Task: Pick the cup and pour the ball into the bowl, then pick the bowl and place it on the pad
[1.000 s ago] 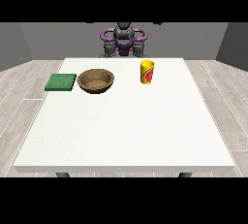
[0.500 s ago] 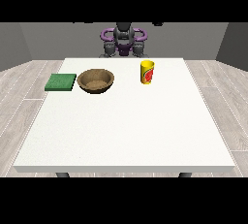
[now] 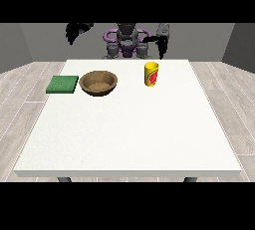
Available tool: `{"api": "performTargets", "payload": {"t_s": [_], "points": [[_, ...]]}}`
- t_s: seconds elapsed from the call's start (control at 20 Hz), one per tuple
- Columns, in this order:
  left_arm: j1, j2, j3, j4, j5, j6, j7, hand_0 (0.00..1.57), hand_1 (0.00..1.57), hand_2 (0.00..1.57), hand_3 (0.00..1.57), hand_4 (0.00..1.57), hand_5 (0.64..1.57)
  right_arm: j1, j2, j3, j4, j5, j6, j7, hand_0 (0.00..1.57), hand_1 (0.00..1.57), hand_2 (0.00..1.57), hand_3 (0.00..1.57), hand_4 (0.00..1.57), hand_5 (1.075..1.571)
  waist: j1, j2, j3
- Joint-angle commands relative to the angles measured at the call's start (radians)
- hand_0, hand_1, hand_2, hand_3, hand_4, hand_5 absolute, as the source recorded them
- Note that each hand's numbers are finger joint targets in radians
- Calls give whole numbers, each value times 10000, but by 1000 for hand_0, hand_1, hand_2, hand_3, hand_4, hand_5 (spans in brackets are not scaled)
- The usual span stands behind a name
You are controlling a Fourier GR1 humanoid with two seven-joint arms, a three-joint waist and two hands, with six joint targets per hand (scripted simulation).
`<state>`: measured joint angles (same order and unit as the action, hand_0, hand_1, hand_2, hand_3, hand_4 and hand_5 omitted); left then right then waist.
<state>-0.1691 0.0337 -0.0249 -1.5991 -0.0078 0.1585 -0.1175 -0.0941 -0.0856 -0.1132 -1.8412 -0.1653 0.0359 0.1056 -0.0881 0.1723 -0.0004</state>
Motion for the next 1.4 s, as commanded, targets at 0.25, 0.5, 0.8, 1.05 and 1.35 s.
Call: {"api": "performTargets", "payload": {"t_s": [0.25, 0.5, 0.8, 1.05, 1.35], "points": [[-377, 228, 731, 3432, 359, -915, -2189, 0, 0, 0, 0, 0, 1451, 275, -616, -922, 1380, -652, 1033, -1027, 0, 0, 0, 0, 667, 1559, -30, -137, 3], [-1268, 459, 925, 4696, 246, -1106, -2118, 0, 0, 0, 0, 138, 1433, -197, -1216, -1578, 2391, -1068, 1319, -742, 0, 0, 0, 0, 670, 1560, 92, -683, 3], [-2190, 438, 1663, 6812, 412, -919, -3952, 0, 0, 0, 0, 183, 1423, -605, -1636, -1767, 2548, -1298, 1874, -1249, 0, 0, 0, 0, 675, 1564, -420, 290, 1], [-1952, 238, 1980, 8375, 483, -882, -5664, 0, 0, 0, 0, 887, 1555, -20, -1188, -1323, 2174, -860, 1698, -1555, 0, 0, 0, 0, 674, 1566, -579, 182, -3], [-2586, 411, 1970, 9302, -607, 1134, -6140, 1265, 1265, 1571, 1571, 1335, 1483, -1162, -2257, -2301, 1957, -2456, 2296, -468, 0, 0, 0, 74, 642, 1568, -1275, 861, -4]]}}
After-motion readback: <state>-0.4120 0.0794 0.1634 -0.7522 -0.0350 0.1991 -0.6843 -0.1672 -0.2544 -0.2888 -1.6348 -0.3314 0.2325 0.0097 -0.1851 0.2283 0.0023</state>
